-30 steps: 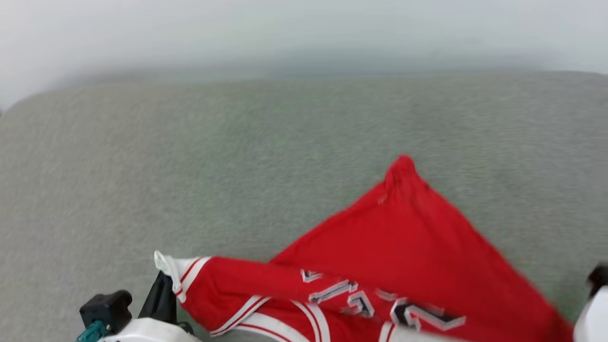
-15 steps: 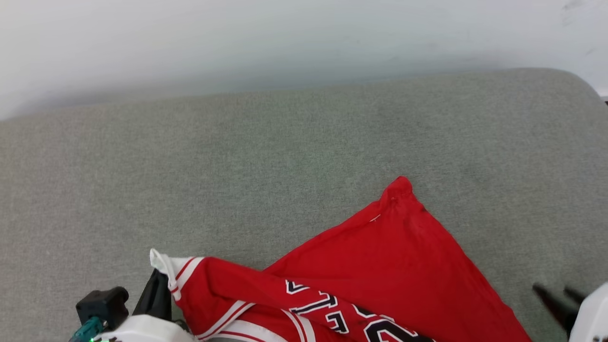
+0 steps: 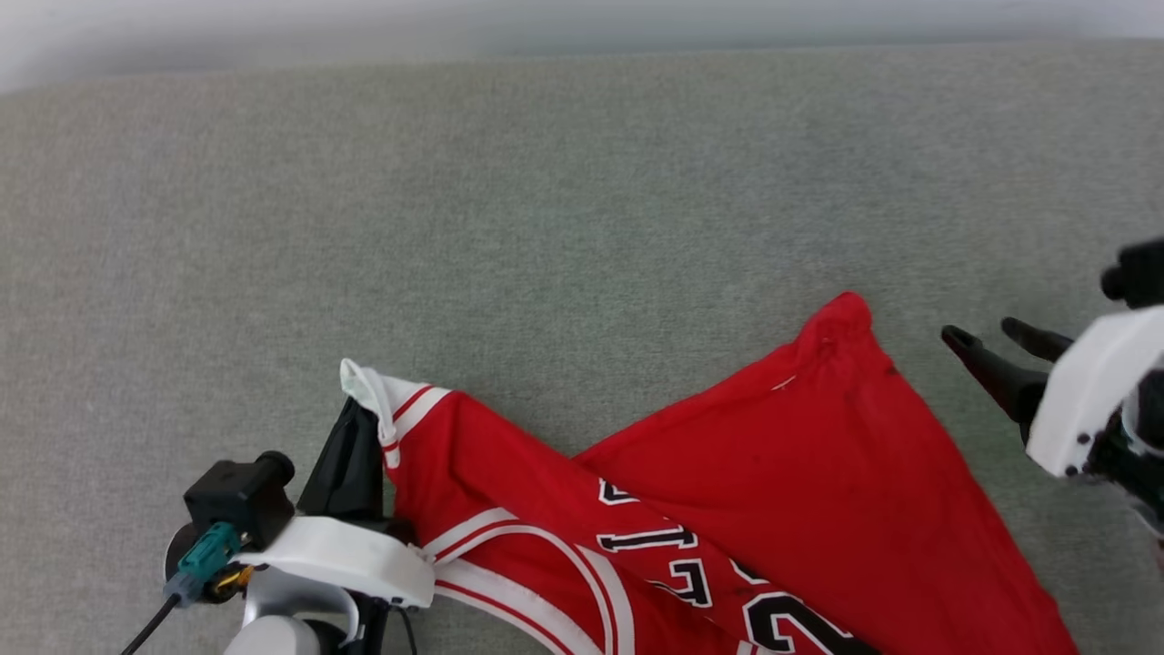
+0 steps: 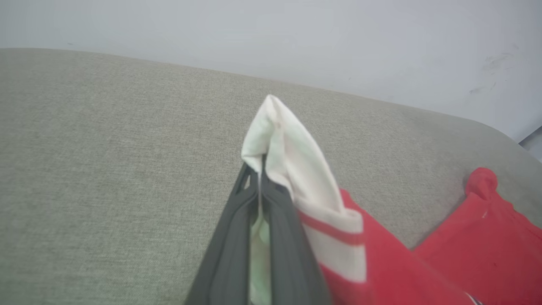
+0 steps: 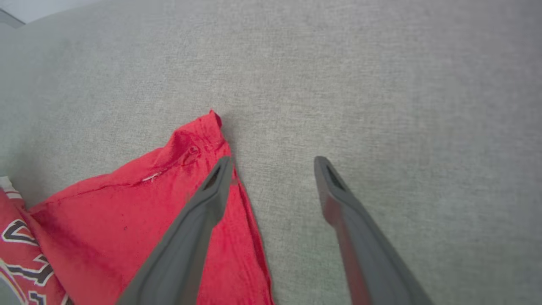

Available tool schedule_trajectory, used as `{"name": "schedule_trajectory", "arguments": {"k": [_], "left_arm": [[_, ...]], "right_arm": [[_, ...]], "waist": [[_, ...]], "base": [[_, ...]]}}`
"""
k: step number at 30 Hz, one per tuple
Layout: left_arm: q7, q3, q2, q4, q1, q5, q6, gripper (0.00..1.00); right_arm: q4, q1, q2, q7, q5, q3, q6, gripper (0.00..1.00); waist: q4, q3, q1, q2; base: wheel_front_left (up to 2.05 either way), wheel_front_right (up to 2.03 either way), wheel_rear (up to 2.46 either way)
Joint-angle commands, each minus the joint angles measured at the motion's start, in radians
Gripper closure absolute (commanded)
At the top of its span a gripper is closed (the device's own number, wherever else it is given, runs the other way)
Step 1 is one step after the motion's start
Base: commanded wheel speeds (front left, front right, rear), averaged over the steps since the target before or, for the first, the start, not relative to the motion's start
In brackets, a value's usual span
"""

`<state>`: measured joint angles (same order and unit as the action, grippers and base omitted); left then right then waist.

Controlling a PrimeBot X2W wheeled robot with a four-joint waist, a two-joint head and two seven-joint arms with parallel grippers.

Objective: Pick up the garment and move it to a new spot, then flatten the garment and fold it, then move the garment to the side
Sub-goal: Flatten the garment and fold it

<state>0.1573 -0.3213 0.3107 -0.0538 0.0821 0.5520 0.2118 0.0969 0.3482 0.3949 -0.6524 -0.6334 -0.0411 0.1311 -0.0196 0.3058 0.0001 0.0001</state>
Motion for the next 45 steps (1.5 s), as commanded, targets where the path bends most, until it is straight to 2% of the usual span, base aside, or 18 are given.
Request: {"name": "schedule_trajectory", "arguments": {"k": [1,8,15,16,17,18,19,23,28,33,39,45], "left_arm": [[0.007,-0.008,-0.005,-0.005,0.027,-0.011,-0.002,1.00],[0.020,-0.042,-0.033,-0.001,0.081,-0.023,-0.019,1.00],[0.039,-0.056,-0.054,0.016,0.116,-0.024,-0.032,1.00],[0.042,-0.058,-0.055,0.020,0.116,-0.025,-0.032,1.00],[0.041,-0.059,-0.056,0.023,0.117,-0.024,-0.033,1.00],[0.042,-0.060,-0.057,0.027,0.120,-0.022,-0.033,1.00],[0.043,-0.061,-0.057,0.029,0.123,-0.021,-0.034,1.00],[0.048,-0.057,-0.056,0.043,0.122,-0.014,-0.034,1.00],[0.044,-0.046,-0.038,0.053,0.129,-0.005,-0.045,1.00],[0.016,-0.032,0.015,0.068,0.178,-0.012,-0.071,1.00],[-0.029,-0.009,0.072,0.120,0.322,-0.010,-0.118,1.00],[-0.072,0.027,0.077,0.234,0.509,0.048,-0.174,1.00]], "right_arm": [[0.017,0.056,0.009,-0.074,-0.009,-0.027,-0.001,0.00],[0.065,0.188,0.017,-0.279,-0.019,-0.106,-0.001,0.00],[0.153,0.236,0.013,-0.384,-0.041,-0.224,-0.001,0.00],[0.172,0.236,0.009,-0.397,-0.050,-0.243,-0.001,0.22],[0.188,0.235,0.004,-0.407,-0.062,-0.257,-0.001,0.64],[0.196,0.236,0.002,-0.410,-0.067,-0.270,-0.001,0.94],[0.206,0.238,0.002,-0.416,-0.074,-0.283,-0.001,1.00],[0.212,0.254,0.026,-0.391,-0.093,-0.308,-0.001,1.00],[0.200,0.277,0.055,-0.296,-0.105,-0.320,-0.001,1.00],[0.213,0.302,0.074,-0.170,-0.080,-0.311,-0.001,1.00],[0.258,0.347,0.054,-0.037,-0.026,-0.282,-0.001,1.00],[0.310,0.426,0.035,0.041,0.027,-0.247,-0.001,1.00]], "waist": [[0.032,0.042,-0.0001,-0.0001],[0.080,0.102,-0.0001,-0.0001],[0.108,0.140,-0.0001,-0.0001],[0.110,0.142,-0.0001,-0.0001],[0.112,0.143,-0.0001,-0.0001],[0.114,0.144,-0.0001,-0.0001],[0.115,0.144,-0.0001,-0.0001],[0.113,0.128,-0.0001,-0.0001],[0.096,0.071,-0.0001,-0.0001],[0.065,-0.012,-0.0001,-0.0001],[0.023,-0.114,-0.0001,-0.0001],[-0.013,-0.170,-0.0001,-0.0001]], "base": [[0.00,0.00,0.00],[0.00,0.00,0.00],[0.00,0.00,0.00],[0.00,0.00,0.00],[0.00,0.00,0.00],[0.00,0.00,0.00],[0.00,0.00,0.00],[0.00,0.00,0.00],[0.00,0.00,0.00],[0.00,0.00,0.00],[0.00,0.00,0.00],[0.00,0.00,0.00]]}}
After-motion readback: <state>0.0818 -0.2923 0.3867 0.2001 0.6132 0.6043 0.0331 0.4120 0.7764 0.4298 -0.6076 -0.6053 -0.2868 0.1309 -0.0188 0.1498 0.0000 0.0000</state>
